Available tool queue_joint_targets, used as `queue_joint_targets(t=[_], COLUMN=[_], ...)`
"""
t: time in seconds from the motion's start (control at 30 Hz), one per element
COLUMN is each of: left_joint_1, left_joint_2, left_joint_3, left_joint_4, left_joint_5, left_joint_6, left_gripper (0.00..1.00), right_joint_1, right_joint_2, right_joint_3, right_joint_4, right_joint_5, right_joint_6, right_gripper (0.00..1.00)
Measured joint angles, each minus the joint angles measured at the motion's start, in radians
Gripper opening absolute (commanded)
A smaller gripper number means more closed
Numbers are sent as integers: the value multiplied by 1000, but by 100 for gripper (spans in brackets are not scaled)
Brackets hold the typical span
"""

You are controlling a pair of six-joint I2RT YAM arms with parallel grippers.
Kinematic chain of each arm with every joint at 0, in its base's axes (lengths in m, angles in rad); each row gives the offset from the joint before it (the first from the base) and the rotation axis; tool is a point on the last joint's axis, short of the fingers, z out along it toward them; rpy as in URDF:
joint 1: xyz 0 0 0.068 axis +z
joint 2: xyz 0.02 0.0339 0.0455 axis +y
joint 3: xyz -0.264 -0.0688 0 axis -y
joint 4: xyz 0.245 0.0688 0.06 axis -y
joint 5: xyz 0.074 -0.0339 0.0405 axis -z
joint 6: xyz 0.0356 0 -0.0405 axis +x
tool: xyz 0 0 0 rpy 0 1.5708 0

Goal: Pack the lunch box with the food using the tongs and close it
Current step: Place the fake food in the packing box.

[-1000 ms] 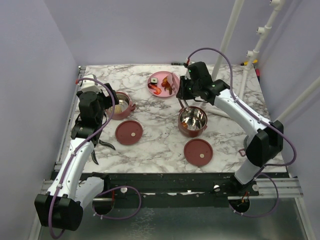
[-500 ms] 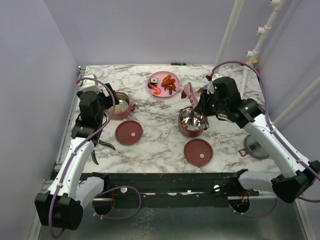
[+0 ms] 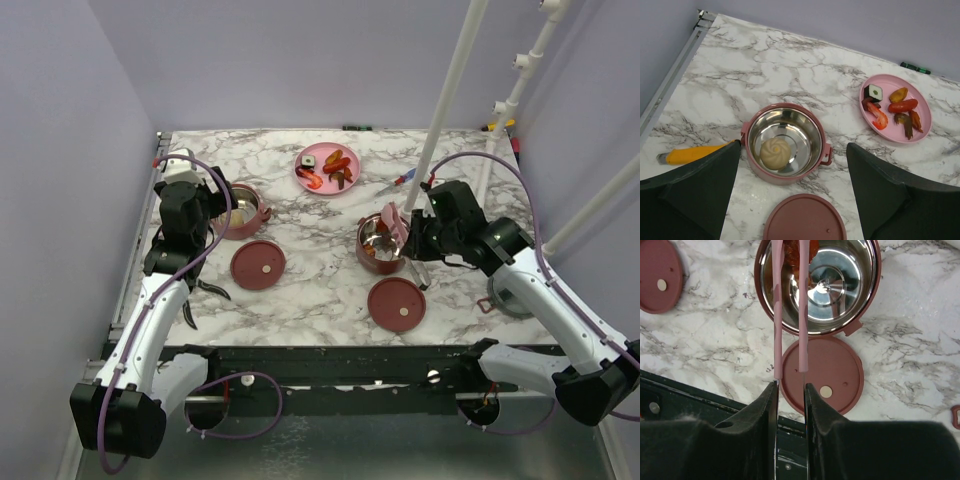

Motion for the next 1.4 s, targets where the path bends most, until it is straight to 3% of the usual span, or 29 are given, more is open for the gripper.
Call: queue_joint_targets(t=[0.23, 0.73, 1.07, 1.4], left_joint_1=[0, 0, 0, 0], left_joint_2=[0, 0, -2, 23], left_joint_3=[0, 0, 0, 0], left_joint_4=[0, 0, 0, 0], left_joint_5=[-6, -14, -24, -24], left_joint_6=[0, 3, 4, 4], left_gripper=[88, 88, 88, 88], right_joint_1=[0, 0, 0, 0], right_joint_2=[-10, 20, 255, 594], right_joint_3=[-19, 19, 148, 370], right_joint_4=[-11, 8, 170, 246], right_joint_5=[3, -5, -101, -173], right_joint_6=[8, 6, -47, -158], right_gripper=[41, 40, 40, 40])
